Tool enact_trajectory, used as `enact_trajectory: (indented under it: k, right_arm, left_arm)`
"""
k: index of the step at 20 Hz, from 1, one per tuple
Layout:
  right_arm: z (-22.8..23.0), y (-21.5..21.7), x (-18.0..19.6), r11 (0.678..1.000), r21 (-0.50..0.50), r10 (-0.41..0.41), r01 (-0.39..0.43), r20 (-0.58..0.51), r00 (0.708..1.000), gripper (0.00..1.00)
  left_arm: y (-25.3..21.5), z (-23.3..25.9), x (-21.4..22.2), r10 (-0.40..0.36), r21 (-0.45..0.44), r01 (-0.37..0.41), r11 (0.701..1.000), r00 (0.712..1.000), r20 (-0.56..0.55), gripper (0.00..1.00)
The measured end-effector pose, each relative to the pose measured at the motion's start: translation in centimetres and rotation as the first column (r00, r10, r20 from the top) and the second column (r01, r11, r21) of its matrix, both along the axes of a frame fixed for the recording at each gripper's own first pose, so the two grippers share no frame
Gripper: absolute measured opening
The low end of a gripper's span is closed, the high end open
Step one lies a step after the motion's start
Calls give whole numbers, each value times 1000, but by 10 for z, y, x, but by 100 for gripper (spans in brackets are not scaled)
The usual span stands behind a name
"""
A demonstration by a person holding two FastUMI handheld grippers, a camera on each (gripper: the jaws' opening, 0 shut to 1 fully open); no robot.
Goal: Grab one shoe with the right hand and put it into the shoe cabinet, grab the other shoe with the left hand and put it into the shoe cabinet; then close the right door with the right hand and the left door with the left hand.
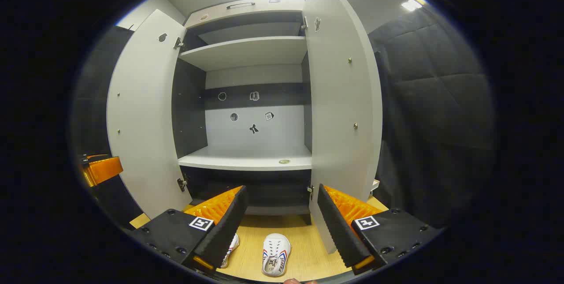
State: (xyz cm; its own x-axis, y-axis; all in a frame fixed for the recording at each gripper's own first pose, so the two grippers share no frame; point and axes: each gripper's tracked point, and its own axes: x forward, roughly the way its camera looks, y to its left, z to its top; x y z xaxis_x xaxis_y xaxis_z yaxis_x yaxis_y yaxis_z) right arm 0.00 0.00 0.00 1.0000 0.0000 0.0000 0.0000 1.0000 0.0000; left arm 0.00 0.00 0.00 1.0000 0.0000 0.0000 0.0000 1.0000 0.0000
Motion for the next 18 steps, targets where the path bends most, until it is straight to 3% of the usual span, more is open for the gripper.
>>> enact_trajectory:
  k: [11, 12, 18]
  right_arm:
    - [-3, 0, 1, 1000, -4, 19, -19, -46, 999, 100]
    - [-4, 1, 1, 1000, -7, 24, -25, -52, 998, 100]
    - [-4, 7, 6, 999, 11, 36, -36, -66, 997, 96]
  left_arm:
    - [9, -9, -13, 29, -45, -31, 999, 999, -35, 100]
    - [11, -10, -12, 38, -45, -40, 998, 998, -41, 94]
    - [19, -18, -10, 57, -52, -60, 997, 996, -68, 98]
